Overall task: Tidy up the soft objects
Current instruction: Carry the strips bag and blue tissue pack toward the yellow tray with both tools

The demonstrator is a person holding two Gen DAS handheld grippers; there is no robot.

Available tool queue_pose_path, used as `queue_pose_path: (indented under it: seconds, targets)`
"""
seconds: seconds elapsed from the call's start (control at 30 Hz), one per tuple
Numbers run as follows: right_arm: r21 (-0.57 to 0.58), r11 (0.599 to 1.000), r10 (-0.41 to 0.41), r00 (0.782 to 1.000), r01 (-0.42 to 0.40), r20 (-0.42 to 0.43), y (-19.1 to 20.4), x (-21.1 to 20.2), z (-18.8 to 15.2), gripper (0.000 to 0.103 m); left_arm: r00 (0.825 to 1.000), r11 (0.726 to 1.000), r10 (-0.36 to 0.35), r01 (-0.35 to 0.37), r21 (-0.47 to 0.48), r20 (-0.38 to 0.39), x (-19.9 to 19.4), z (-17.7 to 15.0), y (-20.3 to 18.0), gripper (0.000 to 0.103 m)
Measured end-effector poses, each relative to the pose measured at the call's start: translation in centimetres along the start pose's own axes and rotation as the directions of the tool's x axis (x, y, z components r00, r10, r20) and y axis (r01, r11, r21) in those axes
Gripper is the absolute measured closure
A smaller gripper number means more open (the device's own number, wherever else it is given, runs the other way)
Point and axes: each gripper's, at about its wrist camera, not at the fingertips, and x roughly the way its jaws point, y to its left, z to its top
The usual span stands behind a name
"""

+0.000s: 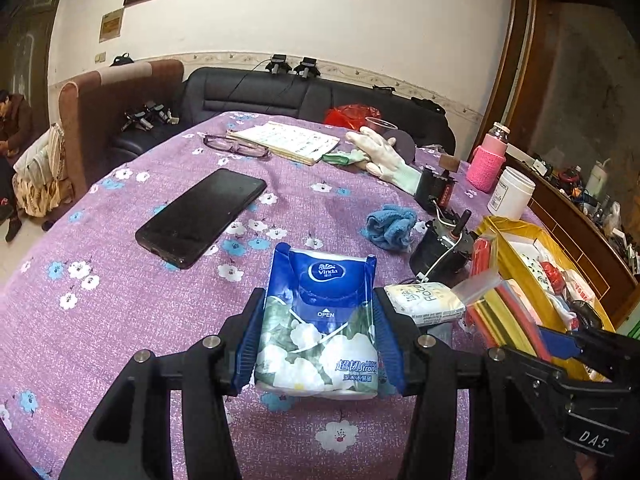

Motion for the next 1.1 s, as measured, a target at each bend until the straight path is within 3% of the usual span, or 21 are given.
queue_pose_path:
  seconds: [0.7,0.87,1.1]
  targets:
    - [0.014,0.994,-0.106,0.991,0.105,0.080,-2.0,-0.1,4.1,0.056,1.000,1.000,-0.010,0.010,0.023,0.022,-0.5,0.0,-0.4,0.052]
    - [0.074,0.989,-0.136,0.983,0.127,0.125,-5.2,-1.3,5.8,0.056,0.999,0.999,-0.026,0.025,0.019,0.021,-0.5,0.1,-0.3,0.052]
    - [0.186,0.966,-0.203,0.973,0.180,0.114,-12.0,-1.4,6.7,0.056,0.999,0.999,-0.038,0.038,0.029,0.025,-0.5,0.0,-0.6,0.052]
